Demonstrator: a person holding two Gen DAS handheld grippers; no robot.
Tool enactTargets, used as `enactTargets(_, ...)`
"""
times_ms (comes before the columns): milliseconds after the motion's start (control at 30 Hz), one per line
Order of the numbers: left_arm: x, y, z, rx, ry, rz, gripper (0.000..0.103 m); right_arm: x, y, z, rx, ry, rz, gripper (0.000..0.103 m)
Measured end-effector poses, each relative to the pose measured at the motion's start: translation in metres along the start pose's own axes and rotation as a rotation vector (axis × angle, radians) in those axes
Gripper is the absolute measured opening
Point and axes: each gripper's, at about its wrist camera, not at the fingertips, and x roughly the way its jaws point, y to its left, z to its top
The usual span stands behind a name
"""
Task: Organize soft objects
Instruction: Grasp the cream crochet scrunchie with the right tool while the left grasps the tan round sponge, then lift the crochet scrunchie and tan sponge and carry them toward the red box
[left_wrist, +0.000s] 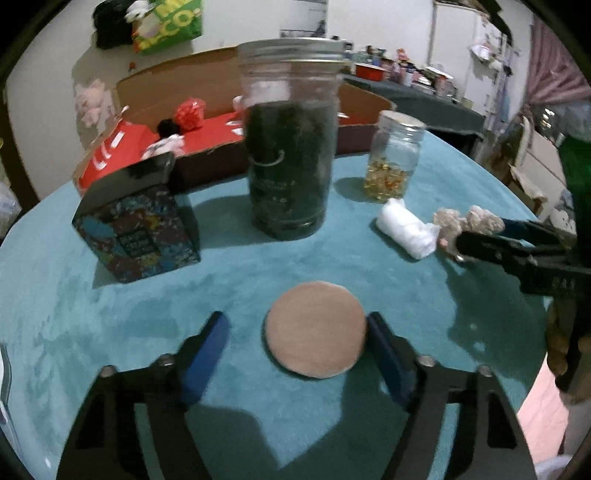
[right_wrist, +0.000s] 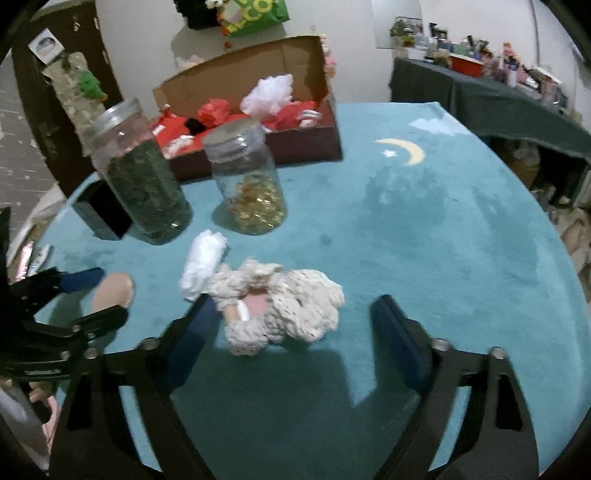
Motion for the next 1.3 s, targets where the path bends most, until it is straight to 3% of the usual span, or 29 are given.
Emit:
enactTargets(33,-0.001,0.0,0.0,0.005,-0.005,-0.005,0.062,0.0,0.0,0.0,0.002,0.0,0.033,0.056)
enactTargets(100,-0.003,0.0,-0.001,0.004,-0.013,-0.019,0.048,0.0,-0.002,0.001,0.033,0.006,0.132,0.026)
enactTargets(200,-0.005,0.009,0.004,-0.036,-0.009,-0.044,0.028,-0.006,-0.003,0.003,0.069,-0.024,0.176,0.014)
enactTargets(300,-0.007,0.022,0.013,-0.095,0.0,-0.12,0.026,-0.019,0.006,0.008,0.036,-0.084,0.161,0.014)
enactTargets(467,-0.019,0.022,0.029,-0.071,-0.054,-0.115,0.026,-0.036,0.03,0.022,-0.039,-0.14,0.21,0.014)
enactTargets(733,-0.023,0.024,0.045,-0.057,-0.089,-0.149,0.026,-0.025,0.048,0.036,-0.061,-0.129,0.266,0.014)
enactTargets(1300,-0.031,0.045,0.036,-0.092,-0.089,-0.116,0.026,-0.027,0.045,0.037,-0.056,-0.126,0.246,0.014)
